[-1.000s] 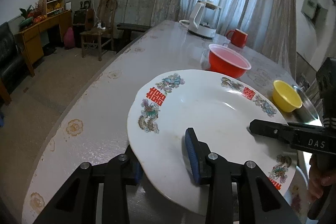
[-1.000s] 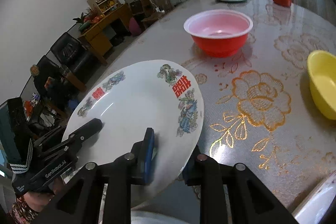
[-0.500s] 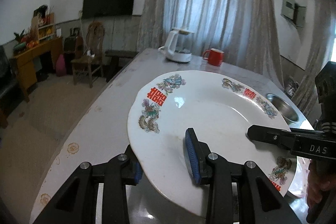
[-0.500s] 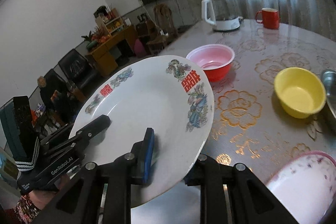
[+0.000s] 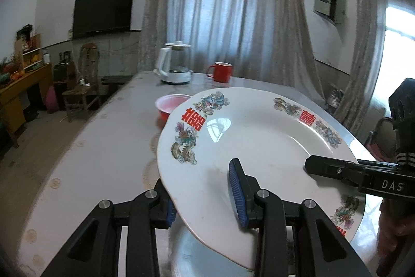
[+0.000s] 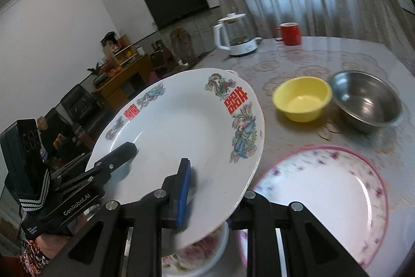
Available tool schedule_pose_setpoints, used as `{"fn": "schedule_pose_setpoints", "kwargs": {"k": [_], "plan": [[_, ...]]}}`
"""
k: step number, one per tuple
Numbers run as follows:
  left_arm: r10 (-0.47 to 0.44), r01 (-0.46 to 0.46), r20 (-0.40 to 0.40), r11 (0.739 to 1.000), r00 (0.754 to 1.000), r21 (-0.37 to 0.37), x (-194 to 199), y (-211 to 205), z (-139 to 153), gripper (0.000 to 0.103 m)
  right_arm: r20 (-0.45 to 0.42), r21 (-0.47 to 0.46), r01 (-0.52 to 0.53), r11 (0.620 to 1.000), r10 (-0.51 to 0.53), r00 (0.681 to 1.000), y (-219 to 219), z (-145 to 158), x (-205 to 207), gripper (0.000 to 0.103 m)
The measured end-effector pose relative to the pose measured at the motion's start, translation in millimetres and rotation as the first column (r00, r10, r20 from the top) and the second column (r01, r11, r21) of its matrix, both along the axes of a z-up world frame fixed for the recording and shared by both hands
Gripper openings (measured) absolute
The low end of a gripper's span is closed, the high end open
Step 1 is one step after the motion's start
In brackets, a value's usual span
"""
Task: Organize plates and bowls
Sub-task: 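Carry the patterned plate with the right gripper onto the pink-rimmed plate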
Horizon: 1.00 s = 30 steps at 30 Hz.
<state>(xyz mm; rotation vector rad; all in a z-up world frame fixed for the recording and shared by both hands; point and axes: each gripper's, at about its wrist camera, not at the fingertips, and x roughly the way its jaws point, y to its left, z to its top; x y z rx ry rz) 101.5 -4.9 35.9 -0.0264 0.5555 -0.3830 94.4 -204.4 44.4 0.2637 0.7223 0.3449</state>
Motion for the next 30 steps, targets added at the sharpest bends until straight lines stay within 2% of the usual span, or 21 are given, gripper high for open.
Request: {"fn": "schedule_pose_setpoints", "kwargs": {"k": [13,20,30], "plan": [[-0.132,0.133,-0.057,0.991,0.99,0.013,-36,-72,-18,0.037,-0.011,-0.006,0.156,0.988,-0.156,0.988,-67,-20,-61,0.021],[-0.182,0.187,-0.125,0.982,0.975,0.024,-37,-107,-35,0.037,-0.059,0.002,0.213,0.977,-0.213,0.975,-98,-40,-68,0.022],[-0.184,0.201,-0.208,0.978,0.961,0.061,-27,-134,-54,0.038,-0.124,0.018,0.257,0.966,-0.253,0.96,-124,-61,-66,0.022]]}}
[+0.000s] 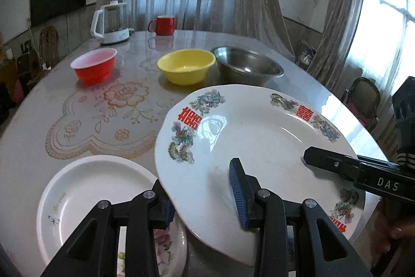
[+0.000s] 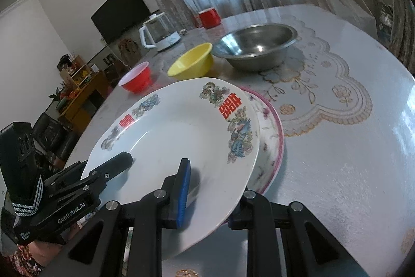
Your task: Organize plates and bowls
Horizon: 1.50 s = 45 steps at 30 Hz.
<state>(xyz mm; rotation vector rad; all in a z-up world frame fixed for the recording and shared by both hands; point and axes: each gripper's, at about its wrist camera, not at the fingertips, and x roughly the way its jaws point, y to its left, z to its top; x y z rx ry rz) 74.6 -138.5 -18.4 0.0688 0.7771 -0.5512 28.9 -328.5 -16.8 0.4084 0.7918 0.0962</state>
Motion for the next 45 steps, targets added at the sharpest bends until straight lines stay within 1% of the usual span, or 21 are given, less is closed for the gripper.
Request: {"fn": "schedule_pose_setpoints", "kwargs": {"k": [3,5,7,9,17,22,26,30,33,35,41,43,45], "plan": [[0.002,-0.001,-0.019,1.0,1.0,0.011,3,-4,-6,0.039,-0.022,0.011,0.004,1.0,-0.003,1.0,-5,-6,2,0.022],[0.002,-0.002,-0.006,1.0,1.0,0.028,2,-7,-6,0.04,-0.028,0.013,0.005,1.0,-0.004,1.0,-7,-10,2,0.022],[0.002,-0.002,-0.014,0.999,1.0,0.032,6,-9,-7,0.04,-0.034,0.031,0.007,0.999,-0.006,0.999,-10,-12,5,0.022],[0.006,-0.005,-0.031,0.999,0.999,0.039,9,-12,-8,0.04,-0.042,0.025,0.009,1.0,-0.008,0.999,-12,-14,7,0.022],[0.015,-0.012,-0.039,0.998,0.999,0.066,13,-20,-11,0.041,-0.072,0.049,0.027,0.998,-0.023,0.997,-21,-19,16,0.022],[0.009,-0.004,-0.055,0.996,0.998,0.084,15,-25,-11,0.048,-0.103,0.047,0.032,0.998,-0.027,0.994,-20,-19,23,0.024],[0.016,-0.011,-0.074,0.997,0.997,0.074,18,-25,-11,0.048,-0.126,0.036,0.036,0.999,-0.032,0.991,-19,-21,30,0.024],[0.032,-0.026,-0.062,0.996,0.998,0.088,19,-26,-12,0.046,-0.144,0.052,0.046,0.998,-0.039,0.989,-19,-22,31,0.024],[0.023,-0.017,-0.058,0.995,0.998,0.097,19,-27,-12,0.046,-0.151,0.059,0.057,0.997,-0.048,0.987,-18,-17,24,0.026],[0.019,-0.013,-0.052,0.994,0.998,0.109,19,-28,-13,0.044,-0.149,0.056,0.06,0.997,-0.051,0.988,-16,-12,15,0.034],[0.021,-0.017,-0.027,0.991,0.999,0.13,17,-30,-15,0.044,-0.123,0.112,0.061,0.992,-0.047,0.991,-19,-5,-8,0.034],[0.023,-0.02,-0.027,0.991,0.999,0.134,18,-30,-15,0.043,-0.119,0.107,0.057,0.993,-0.044,0.992,-17,-4,-11,0.033],[0.028,-0.023,-0.03,0.99,0.999,0.138,19,-31,-14,0.042,-0.114,0.09,0.056,0.994,-0.046,0.992,-17,-3,-10,0.03]]}}
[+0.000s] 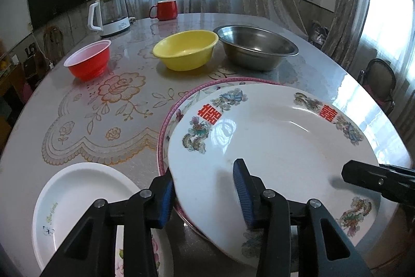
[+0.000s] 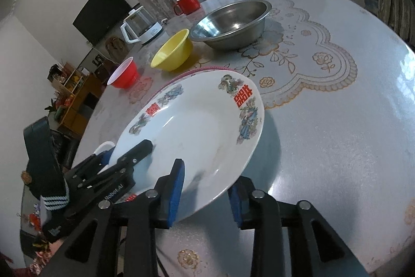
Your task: Organize plates and bowls
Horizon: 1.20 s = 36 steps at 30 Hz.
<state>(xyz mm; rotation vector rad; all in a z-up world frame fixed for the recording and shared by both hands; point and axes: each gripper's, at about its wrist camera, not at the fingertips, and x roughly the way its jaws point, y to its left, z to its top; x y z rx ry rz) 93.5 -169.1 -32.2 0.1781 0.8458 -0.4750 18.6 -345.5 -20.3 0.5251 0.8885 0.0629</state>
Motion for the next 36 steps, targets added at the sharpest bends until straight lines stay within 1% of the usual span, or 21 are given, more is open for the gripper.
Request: {"fn": "schedule_pose_setpoints", "kwargs": {"k": [1,4,7,9,15,16,18,19,21,23,25,26,27,29,32,34,35,36], "plan": [[0.002,-0.002,-0.003,1.0,1.0,0.002,1,0,1,0.042,0.0,-0.01,0.004,1.0,-0.004,1.0,-1,-1,1,0.025],[0.001,-0.001,-0.018,1.0,1.0,0.005,3,2,3,0.042,0.002,-0.005,0.013,1.0,-0.013,1.0,-4,-6,8,0.022],[-0.001,0.001,-0.03,1.0,1.0,0.006,3,4,5,0.042,-0.001,-0.028,0.021,0.999,-0.021,1.0,-3,-8,14,0.022],[-0.003,0.003,-0.03,1.0,1.0,0.008,3,5,7,0.042,-0.005,-0.019,0.027,0.999,-0.027,1.0,-5,-10,17,0.022],[-0.004,0.004,-0.032,1.0,0.999,0.006,-2,7,10,0.042,-0.02,-0.038,0.032,0.999,-0.032,0.999,-4,-11,23,0.022],[-0.004,0.005,-0.03,1.0,1.0,0.009,-3,7,11,0.042,-0.022,-0.042,0.033,0.999,-0.034,0.999,-4,-10,23,0.023],[0.008,-0.007,-0.027,0.999,1.0,0.044,-6,10,12,0.042,-0.025,-0.052,0.032,0.998,-0.033,0.999,-2,-10,22,0.023],[0.007,-0.006,-0.018,0.999,1.0,0.044,-9,11,14,0.042,-0.032,-0.064,0.026,0.998,-0.029,0.999,1,-9,22,0.023],[0.006,-0.007,0.028,0.998,1.0,0.059,-17,15,22,0.043,-0.036,-0.104,0.014,0.994,-0.018,0.999,6,-9,24,0.023],[-0.003,-0.001,0.071,0.999,0.997,0.053,-26,21,32,0.047,-0.031,-0.121,0.017,0.992,-0.021,0.999,9,-9,25,0.026],[0.006,-0.01,0.089,0.999,0.996,0.038,-30,30,39,0.048,-0.032,-0.127,0.018,0.992,-0.022,0.999,9,-9,26,0.026],[0.015,-0.018,0.097,1.0,0.995,0.025,-32,36,42,0.051,-0.031,-0.139,0.019,0.99,-0.023,0.999,10,-9,26,0.026],[0.026,-0.027,0.1,1.0,0.995,0.015,-32,40,44,0.056,-0.031,-0.146,0.022,0.989,-0.027,0.999,10,-9,26,0.026],[0.057,-0.056,0.095,0.998,0.994,-0.01,-31,53,46,0.061,-0.033,-0.148,0.023,0.989,-0.028,0.999,11,-9,26,0.026],[0.094,-0.092,0.081,0.995,0.992,-0.035,-29,69,46,0.063,-0.039,-0.126,0.024,0.992,-0.029,0.999,11,-9,23,0.026],[0.117,-0.114,0.069,0.992,0.991,-0.045,-27,78,45,0.069,-0.04,-0.117,0.022,0.993,-0.027,0.999,13,-8,20,0.026],[0.132,-0.129,0.062,0.99,0.989,-0.05,-27,83,44,0.074,-0.039,-0.114,0.024,0.993,-0.028,0.999,14,-8,19,0.027],[0.141,-0.138,0.06,0.989,0.988,-0.052,-29,85,42,0.076,-0.038,-0.11,0.027,0.994,-0.031,0.999,15,-7,17,0.027]]}}
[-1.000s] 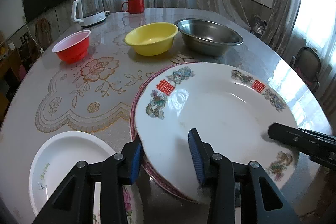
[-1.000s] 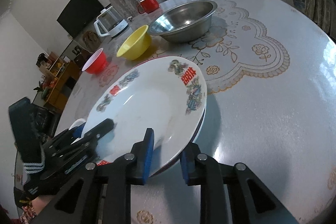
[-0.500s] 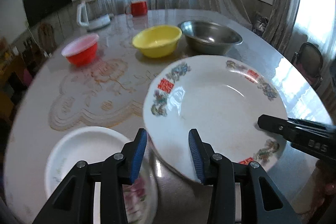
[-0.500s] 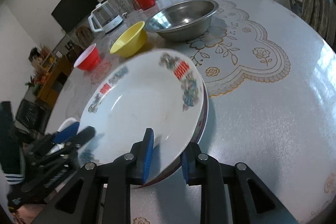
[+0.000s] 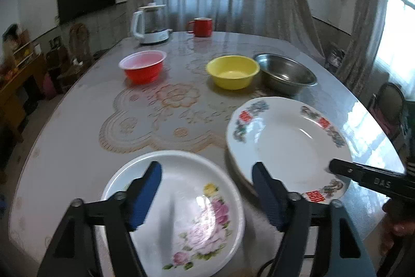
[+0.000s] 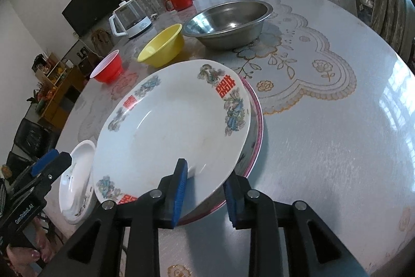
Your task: Organize plates and bowls
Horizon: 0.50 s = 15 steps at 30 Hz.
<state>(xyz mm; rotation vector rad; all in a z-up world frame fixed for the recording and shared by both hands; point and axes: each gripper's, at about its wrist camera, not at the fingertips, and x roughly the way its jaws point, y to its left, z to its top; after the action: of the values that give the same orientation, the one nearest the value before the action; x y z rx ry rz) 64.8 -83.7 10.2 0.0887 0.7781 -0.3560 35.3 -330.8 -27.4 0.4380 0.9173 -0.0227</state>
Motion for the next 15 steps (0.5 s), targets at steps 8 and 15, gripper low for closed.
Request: {"fn": "schedule_pose_setpoints", "kwargs": {"k": [8,15], "plan": [[0.082,-0.081,0.014,0.996,0.997,-0.027,-5,43,-5,0.084,0.009,0.022,0.017,1.0,-0.017,1.0,-2,7,-11,0.028],[0.169,-0.169,0.003,0.984,0.986,-0.053,-2,84,-11,0.084,0.022,-0.013,0.083,0.996,-0.083,0.996,-13,16,-21,0.033]]}}
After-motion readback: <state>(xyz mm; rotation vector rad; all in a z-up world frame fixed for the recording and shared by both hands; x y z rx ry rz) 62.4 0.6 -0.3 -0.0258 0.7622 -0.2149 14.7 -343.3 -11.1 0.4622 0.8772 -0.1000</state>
